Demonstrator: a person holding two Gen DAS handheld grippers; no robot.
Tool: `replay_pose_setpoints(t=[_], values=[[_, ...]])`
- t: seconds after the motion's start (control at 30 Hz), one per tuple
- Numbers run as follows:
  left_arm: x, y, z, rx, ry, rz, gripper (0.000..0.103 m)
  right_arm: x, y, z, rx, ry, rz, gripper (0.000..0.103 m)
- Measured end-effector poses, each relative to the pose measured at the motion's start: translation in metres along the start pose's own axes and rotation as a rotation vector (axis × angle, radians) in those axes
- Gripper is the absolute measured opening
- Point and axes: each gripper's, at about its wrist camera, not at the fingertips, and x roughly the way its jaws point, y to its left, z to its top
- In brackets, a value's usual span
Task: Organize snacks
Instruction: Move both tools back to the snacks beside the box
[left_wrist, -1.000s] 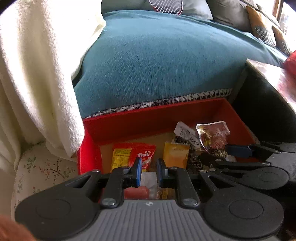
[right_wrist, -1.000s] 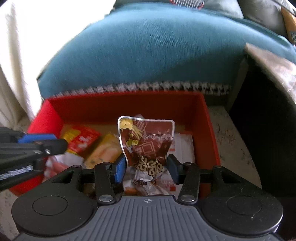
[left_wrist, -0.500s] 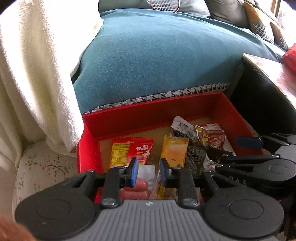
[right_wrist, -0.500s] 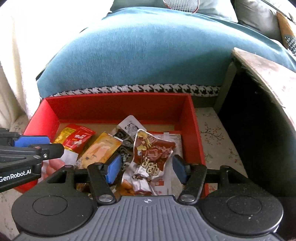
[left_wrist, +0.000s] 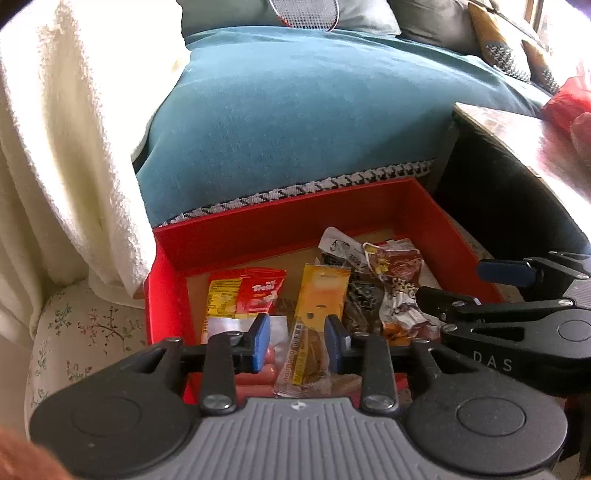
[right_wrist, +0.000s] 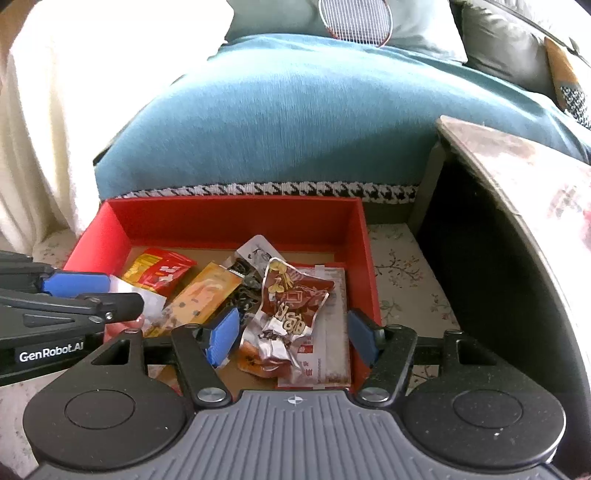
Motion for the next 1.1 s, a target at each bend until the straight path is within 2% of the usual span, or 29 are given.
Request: replay_pose_setpoints(t=[0.43,0.7,0.8,0.93,1.1], values=[[-0.018,-0.013,-0.005,0.026,-0.012,-0.023,0.027,-0.03,-0.005,-0.013,0.015,-0.018,-0.007,0.074],[-0.026,-0.033,-0.02,0.075,0.001,-0.068,0.028,-0.047,-0.021,-0.04,0.048,0.027,-0.032,0.076],[-0.025,-0.045,-0.032,0.101,0.027,-0.096,0.028,-0.055,-0.032,-0.057,0.077,0.052,-0.048,0.076],[-0.016,-0.063,-0.057,0.121,0.122,-0.154,0.028,-0.072,-0.05,-0.08,0.129,0.065,-0.061,0.076],[-0.008,-0.085,-0.086,0.064,0.232,-0.221,0.029,-0.092,-0.071,-0.092,0.187,0.027,-0.037,0.078]])
